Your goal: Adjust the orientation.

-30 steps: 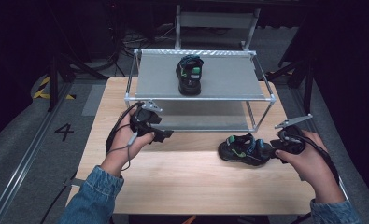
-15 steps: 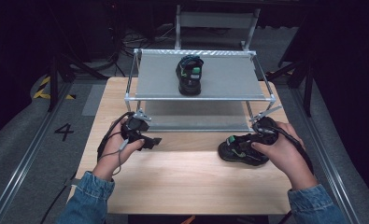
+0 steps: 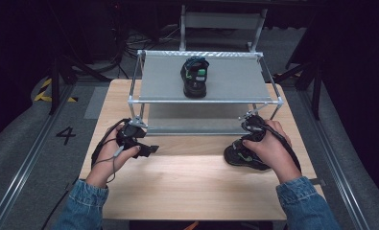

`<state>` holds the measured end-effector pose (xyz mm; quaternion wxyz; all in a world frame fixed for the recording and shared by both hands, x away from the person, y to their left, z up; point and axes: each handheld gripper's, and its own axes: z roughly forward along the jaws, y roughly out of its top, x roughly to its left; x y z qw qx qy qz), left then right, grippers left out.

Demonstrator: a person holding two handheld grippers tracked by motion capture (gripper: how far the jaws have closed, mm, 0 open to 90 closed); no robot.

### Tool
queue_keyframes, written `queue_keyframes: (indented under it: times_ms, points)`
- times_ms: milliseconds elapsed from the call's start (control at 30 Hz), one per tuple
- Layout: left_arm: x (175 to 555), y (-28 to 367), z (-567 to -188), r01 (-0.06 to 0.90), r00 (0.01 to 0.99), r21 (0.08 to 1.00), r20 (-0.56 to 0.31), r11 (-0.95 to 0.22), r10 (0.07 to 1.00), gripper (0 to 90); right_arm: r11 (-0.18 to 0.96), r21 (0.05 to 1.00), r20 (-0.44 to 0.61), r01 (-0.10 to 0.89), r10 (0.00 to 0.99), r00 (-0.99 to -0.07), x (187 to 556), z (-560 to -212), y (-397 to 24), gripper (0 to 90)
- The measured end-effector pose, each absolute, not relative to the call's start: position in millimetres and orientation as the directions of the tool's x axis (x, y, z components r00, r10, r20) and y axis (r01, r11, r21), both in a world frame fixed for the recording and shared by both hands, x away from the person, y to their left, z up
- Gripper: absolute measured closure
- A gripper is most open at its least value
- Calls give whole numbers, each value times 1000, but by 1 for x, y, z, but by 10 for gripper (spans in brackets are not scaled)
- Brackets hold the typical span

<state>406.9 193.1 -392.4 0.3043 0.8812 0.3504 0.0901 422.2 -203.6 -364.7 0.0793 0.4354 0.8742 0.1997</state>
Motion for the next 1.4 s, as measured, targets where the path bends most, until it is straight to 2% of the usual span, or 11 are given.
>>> queue_keyframes:
  times_ms: [167,200,367,833,1100,1400]
  points:
    - [403,201,-392,567,731,600,-51,-564,680,247,547,403,42,733,789,-612,424,-365,-201,844]
    - [403,201,-392,562,733,604,-49,-565,678,247,547,407,48,731,787,-615,423,-363,-201,856]
    - [403,201,-392,567,732,601,-53,-564,679,249,587,404,-3,702,768,-641,412,-352,-202,864]
    - [417,176,-392,526,772,603,-43,-600,634,254,586,379,27,716,767,-641,354,-333,-238,864]
    - [422,163,-394,509,795,594,-47,-623,605,255,529,354,24,771,819,-573,324,-333,-278,868]
    - [421,163,-394,512,795,581,-42,-633,605,255,463,331,17,822,868,-496,315,-341,-308,868]
